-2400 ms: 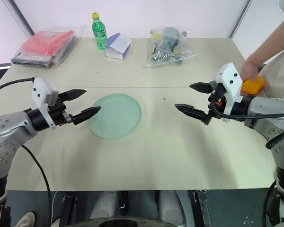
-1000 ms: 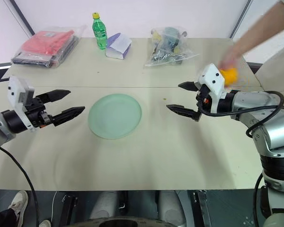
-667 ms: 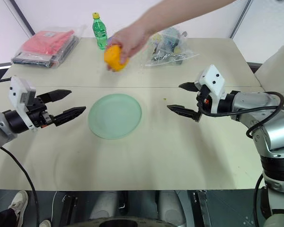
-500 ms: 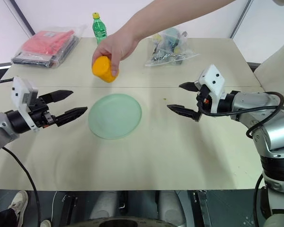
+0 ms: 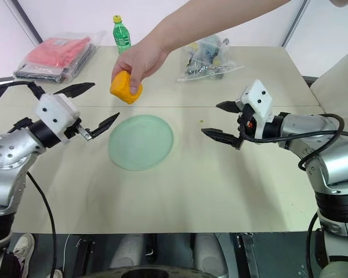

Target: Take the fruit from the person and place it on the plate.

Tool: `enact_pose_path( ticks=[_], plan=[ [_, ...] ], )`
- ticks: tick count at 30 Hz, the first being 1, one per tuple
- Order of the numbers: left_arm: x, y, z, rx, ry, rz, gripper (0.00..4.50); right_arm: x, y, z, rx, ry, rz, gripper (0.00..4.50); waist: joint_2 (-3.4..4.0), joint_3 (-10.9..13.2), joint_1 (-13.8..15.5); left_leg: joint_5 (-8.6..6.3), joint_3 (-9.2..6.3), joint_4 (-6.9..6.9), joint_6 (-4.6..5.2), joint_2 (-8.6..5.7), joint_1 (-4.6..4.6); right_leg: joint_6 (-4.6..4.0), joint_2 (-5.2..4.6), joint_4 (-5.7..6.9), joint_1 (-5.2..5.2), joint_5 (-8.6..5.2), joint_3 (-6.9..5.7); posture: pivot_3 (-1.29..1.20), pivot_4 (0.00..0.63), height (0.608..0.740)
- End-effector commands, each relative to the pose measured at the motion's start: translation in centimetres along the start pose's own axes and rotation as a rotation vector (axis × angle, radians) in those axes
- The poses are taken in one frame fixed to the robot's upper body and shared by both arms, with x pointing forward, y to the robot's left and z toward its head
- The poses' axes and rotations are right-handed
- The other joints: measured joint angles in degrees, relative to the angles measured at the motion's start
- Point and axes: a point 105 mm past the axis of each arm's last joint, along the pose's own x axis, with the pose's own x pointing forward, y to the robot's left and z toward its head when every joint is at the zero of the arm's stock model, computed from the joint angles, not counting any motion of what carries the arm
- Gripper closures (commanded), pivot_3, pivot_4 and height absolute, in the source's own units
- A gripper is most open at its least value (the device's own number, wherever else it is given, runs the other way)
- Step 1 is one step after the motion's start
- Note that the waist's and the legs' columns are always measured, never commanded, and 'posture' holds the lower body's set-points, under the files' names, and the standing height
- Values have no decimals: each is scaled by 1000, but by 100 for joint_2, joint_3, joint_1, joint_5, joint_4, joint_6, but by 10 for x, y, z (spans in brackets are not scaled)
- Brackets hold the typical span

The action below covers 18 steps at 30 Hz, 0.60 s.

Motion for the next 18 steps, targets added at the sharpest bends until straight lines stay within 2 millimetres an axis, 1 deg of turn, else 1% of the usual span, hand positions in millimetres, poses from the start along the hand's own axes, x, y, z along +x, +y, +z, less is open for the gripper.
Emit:
enact_pose_path(
  ticks=[1, 6, 15, 18],
  plan=[
    [10, 8, 13, 105, -81, 58, 0, -2, 0, 14, -45, -39, 0, 41, 0, 0, 17, 0, -1, 2, 0, 0, 0, 0, 0, 0, 1, 0, 0, 0, 150, 731],
    [26, 13, 15, 163, -136, 108, 0, -1, 1, 16, -48, -45, 1, 41, 0, 0, 25, 0, 1, 3, 0, -1, 0, 2, 0, 0, 1, 1, 0, 0, 150, 731],
    [45, 1, 11, 255, -173, 60, 0, -4, 2, 18, -52, -45, -12, 41, 0, 0, 21, 0, 2, 3, 0, 0, 1, 2, 0, 2, 1, 1, 0, 0, 150, 731],
    [50, 2, 12, 297, -185, 83, 0, -5, 1, 17, -52, -43, -23, 41, 0, 0, 26, 0, 2, 4, 0, 0, 0, 2, 0, 2, 1, 1, 0, 0, 150, 731]
  ],
)
